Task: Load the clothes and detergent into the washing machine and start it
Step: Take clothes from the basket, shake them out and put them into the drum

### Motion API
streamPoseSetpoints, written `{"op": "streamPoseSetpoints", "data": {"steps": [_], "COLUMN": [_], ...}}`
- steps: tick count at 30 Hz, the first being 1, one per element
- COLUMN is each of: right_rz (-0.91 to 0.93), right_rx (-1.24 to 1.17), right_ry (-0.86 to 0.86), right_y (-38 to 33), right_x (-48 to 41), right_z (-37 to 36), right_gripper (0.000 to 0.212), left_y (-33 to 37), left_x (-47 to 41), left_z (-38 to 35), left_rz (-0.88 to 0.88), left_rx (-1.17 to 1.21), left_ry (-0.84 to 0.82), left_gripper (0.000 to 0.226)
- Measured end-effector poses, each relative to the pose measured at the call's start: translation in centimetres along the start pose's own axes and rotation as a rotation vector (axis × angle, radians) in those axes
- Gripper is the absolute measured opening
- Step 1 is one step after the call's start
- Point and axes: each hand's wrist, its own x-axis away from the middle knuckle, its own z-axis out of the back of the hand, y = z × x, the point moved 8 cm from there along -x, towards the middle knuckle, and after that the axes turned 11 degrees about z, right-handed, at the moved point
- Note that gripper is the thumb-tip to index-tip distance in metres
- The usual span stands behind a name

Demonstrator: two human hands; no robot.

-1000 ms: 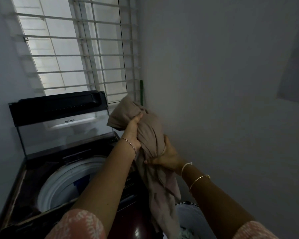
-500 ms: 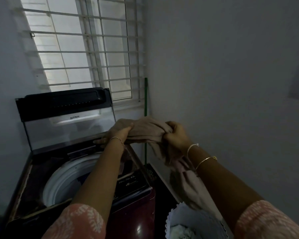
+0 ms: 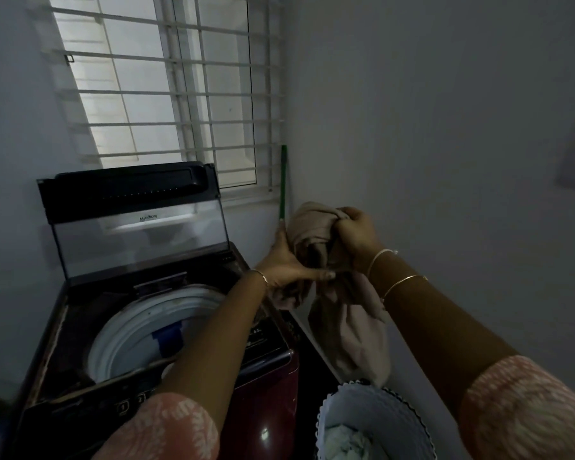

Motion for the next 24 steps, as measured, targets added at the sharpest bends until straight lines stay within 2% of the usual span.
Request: {"op": "streamPoseSetpoints", "data": {"steps": [2,7,10,13,15,17,21,24], "right_rz": [-0.021,-0.146,-0.141,-0.081,-0.076,-0.102,-0.14,-0.153], "right_rx": [-0.111,-0.332,-0.41,-0.371,-0.29,-0.214,-0.015,0.215], "right_ry": [0.042,0.029,0.019,-0.001,-0.041,-0.092,-0.212,-0.307], "right_y": [-0.3,0.3,0.5,0.8,1.7,3.2,7.7,10.2], "right_x": [0.2,1.0,1.4,1.6,1.9,3.0,5.7,6.7], "right_z": [0.0,-0.2,0.2,0.8,1.3,1.8,3.0,3.6], "right_gripper": [0.03,0.032,0.027,0.021,0.037,0.055,0.074,0.108], "left_y": [0.1,1.1,1.3,1.0,0.3,-0.9,-3.2,-2.6], "left_x": [0.5,1.3,0.6,0.3,0.4,-0.1,-3.4,-3.8], "left_z": [-1.4,-1.7,-0.9,-1.0,-1.1,-1.0,-1.1,-1.1], "left_rz": [-0.071,-0.185,-0.154,-0.067,-0.011,0.055,0.126,0.139], "left_rx": [0.052,0.115,0.074,0.142,0.257,0.421,0.874,1.04], "left_ry": [0.099,0.37,0.471,0.515,0.537,0.541,0.448,0.386], "left_gripper": [0.166,0.153,0.127,0.091,0.079,0.079,0.101,0.112]}}
